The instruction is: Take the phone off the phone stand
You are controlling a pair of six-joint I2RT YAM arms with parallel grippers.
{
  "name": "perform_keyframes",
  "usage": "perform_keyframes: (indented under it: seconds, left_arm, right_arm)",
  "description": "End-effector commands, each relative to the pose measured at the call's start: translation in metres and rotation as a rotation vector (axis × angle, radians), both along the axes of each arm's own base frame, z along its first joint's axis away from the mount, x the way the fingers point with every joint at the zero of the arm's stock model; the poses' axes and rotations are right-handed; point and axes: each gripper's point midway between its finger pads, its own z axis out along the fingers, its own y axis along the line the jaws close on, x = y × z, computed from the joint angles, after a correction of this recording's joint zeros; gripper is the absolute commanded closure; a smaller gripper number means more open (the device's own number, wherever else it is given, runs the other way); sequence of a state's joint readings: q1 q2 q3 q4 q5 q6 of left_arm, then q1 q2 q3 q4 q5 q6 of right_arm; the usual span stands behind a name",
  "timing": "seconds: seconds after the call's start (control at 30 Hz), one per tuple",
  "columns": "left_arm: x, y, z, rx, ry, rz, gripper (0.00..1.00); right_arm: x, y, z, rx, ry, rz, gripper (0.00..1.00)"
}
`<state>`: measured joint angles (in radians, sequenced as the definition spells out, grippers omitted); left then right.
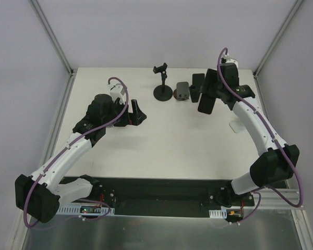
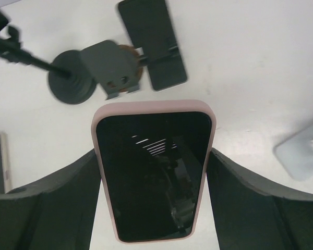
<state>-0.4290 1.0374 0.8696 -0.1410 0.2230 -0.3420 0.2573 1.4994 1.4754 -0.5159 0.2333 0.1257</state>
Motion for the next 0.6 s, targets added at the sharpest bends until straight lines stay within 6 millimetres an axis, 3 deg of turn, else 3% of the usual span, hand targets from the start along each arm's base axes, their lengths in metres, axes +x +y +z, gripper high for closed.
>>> perform_keyframes:
  seconds: [0.0,0.27,0.37,0.57]
  left_arm:
    - [0.003,-0.040,0.040,-0.174,0.007,-0.103,0.01]
    - [0.015,-0.087,0.051,-0.244,0.070,-0.193,0.01]
    - [0.021,-0.103,0.052,-0.268,0.086,-0.213,0.02]
    - [0.026,-0.130,0.042,-0.296,0.150,-0.276,0.09]
  right_arm:
    - [-0.003,0.055,0.046,0.152,-0.159,0.094,0.87]
    - [-0.021,0.126,0.044,0.271,-0.151,0.221,0.88]
    - [-0.027,0.142,0.044,0.291,-0.149,0.257,0.88]
    - [-0.032,0.155,0.046,0.320,-0.153,0.288,0.87]
